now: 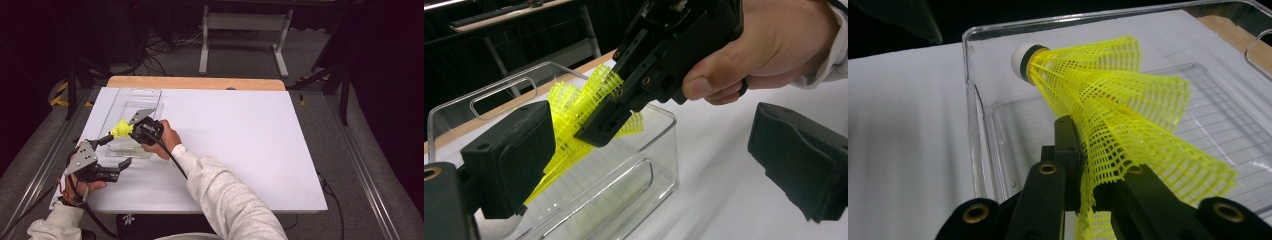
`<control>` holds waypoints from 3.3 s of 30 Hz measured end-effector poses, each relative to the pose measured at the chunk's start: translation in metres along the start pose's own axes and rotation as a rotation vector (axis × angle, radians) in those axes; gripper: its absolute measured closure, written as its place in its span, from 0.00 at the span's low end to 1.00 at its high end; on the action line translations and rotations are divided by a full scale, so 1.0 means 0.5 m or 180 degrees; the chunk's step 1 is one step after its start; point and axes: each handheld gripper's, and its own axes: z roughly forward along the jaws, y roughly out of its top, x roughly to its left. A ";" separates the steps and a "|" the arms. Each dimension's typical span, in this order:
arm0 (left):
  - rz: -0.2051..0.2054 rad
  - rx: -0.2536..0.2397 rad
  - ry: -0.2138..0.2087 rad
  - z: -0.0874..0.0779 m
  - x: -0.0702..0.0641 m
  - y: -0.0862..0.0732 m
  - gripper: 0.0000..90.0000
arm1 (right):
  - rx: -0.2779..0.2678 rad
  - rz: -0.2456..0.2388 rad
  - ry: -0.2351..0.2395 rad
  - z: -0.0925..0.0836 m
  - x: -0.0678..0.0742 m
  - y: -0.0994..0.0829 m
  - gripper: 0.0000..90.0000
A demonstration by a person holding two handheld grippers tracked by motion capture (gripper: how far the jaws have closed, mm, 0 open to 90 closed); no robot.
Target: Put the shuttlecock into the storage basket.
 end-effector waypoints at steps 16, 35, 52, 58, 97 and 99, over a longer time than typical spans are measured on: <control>-0.0004 0.0021 -0.0036 0.005 -0.003 -0.001 0.06 | 0.0139 0.0046 0.0048 0.009 0.000 -0.013 0.90; 0.0052 0.0080 -0.0056 0.013 -0.007 0.001 0.07 | -0.0088 -0.0017 -0.0103 -0.068 0.003 -0.034 0.66; 0.0091 0.0142 -0.0072 0.023 -0.011 0.001 0.07 | -0.0289 -0.0088 -0.0222 -0.125 -0.008 -0.063 0.60; 0.0081 0.0148 -0.0079 0.025 -0.012 0.000 0.07 | -0.0361 -0.0097 -0.0304 -0.153 -0.020 -0.074 0.57; 0.0140 0.0195 -0.0081 0.030 -0.013 0.000 0.06 | -0.0427 -0.0208 -0.0920 -0.203 -0.017 -0.150 0.15; 0.0149 0.0204 -0.0075 0.030 -0.014 0.000 0.06 | -0.0435 -0.0194 -0.0950 -0.213 -0.019 -0.157 0.15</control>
